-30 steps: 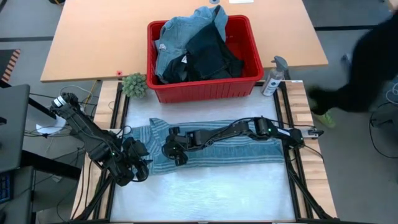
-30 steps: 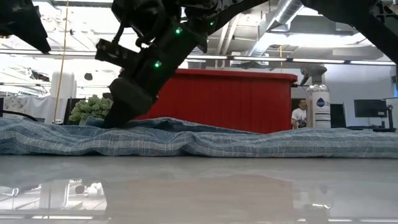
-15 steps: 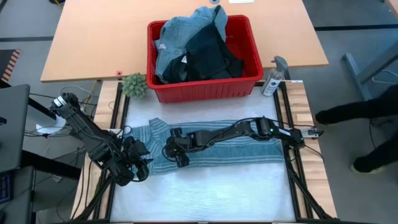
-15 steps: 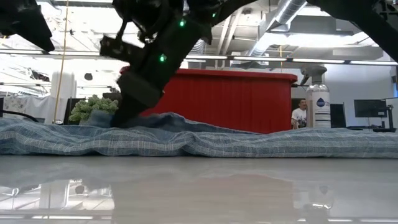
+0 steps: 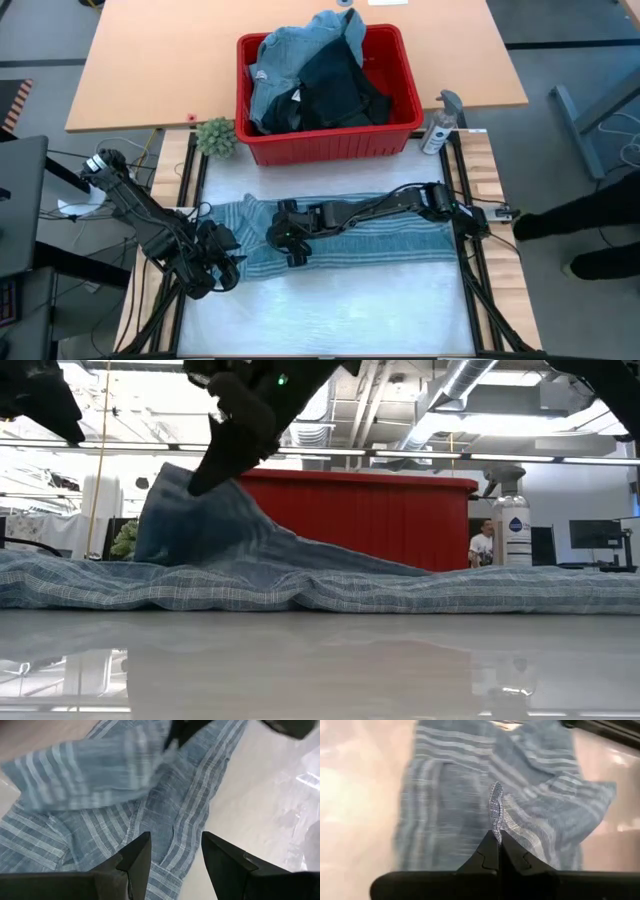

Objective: Fold Laundry from Bin
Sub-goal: Fold the blue polo shirt

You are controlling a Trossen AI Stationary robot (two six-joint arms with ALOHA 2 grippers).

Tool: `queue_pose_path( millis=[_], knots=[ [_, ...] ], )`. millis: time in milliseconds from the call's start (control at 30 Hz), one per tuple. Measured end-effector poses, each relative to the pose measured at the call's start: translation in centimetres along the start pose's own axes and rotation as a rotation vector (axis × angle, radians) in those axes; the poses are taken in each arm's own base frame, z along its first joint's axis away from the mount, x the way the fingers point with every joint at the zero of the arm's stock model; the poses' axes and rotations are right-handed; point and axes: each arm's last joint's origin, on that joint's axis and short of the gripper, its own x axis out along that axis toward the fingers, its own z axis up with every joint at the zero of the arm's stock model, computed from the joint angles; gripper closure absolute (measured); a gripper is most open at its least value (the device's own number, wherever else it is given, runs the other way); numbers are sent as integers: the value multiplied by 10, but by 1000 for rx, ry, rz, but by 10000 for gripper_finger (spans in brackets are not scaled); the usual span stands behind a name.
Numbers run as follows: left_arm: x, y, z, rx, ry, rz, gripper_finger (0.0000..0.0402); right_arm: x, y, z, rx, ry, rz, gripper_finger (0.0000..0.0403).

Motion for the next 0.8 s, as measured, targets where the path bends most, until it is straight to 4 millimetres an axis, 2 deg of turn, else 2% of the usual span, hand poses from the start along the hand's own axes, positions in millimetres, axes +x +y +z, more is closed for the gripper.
queue_pose_path(
  millis=[333, 633, 800],
  knots=[
    [0, 0, 0, -13, -1, 0, 239, -3, 32, -1, -54, 42, 91, 384],
    [0, 0, -1, -43, 11, -3, 239, -3, 29, -5, -45, 69, 135, 384],
    [-5, 5, -3, -138, -78, 41, 239, -7, 24, -4, -55, 59, 148, 384]
  ],
)
